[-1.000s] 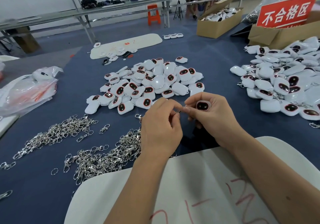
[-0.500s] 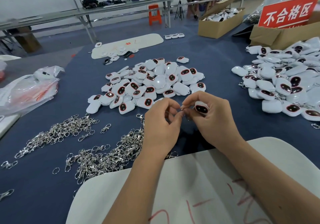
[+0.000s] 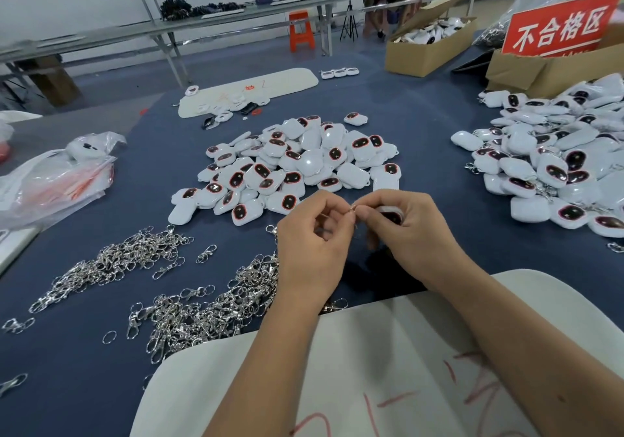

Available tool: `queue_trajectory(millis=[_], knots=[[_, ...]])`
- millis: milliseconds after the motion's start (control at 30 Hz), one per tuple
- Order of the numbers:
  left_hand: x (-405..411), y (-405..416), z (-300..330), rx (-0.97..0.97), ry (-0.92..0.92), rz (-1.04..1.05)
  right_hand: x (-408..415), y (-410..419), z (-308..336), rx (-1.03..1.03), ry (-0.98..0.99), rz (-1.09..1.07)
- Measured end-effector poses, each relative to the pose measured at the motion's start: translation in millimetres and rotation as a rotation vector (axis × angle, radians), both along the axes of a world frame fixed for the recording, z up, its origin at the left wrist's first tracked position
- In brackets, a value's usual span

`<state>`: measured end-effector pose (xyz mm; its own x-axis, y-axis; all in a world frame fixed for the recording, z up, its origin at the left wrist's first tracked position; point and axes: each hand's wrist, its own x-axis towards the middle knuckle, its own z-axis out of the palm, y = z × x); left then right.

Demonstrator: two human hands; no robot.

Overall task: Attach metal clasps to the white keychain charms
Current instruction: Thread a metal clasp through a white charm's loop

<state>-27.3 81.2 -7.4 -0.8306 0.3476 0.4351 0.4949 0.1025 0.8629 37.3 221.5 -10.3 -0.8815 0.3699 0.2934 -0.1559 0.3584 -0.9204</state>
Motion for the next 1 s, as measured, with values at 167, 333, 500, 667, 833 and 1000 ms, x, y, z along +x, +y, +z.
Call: queue_trajectory(millis=[167, 333, 500, 667, 833, 1000], knots=[[-1.3, -1.0, -0.9, 0.0, -0.084, -0.077, 0.9, 1.6, -0.6, -0.051, 0.012, 0.021], [-3.7, -4.4, -1.3, 0.128, -0.26, -0.207, 0.4, -1.9, 0.6, -0.012, 0.093, 0.021], [-4.1, -5.7, 0.8, 0.14, -0.301, -0.24, 0.8, -1.0, -0.6, -0.011, 0.121, 0.029], [-1.8, -5.9, 1.5, 0.084, -0.26, -0.232, 0.7, -1.6, -1.5, 0.022, 0.15, 0.022], [1.3, -0.2, -1.4, -0.012, -0.109, -0.123, 2.4, -3.1, -0.1, 0.081, 0.187, -0.008], [1.4, -0.6, -5.1, -0.129, 0.107, -0.044, 2.8, -3.2, 1.1, -0.051, 0.081, 0.045]])
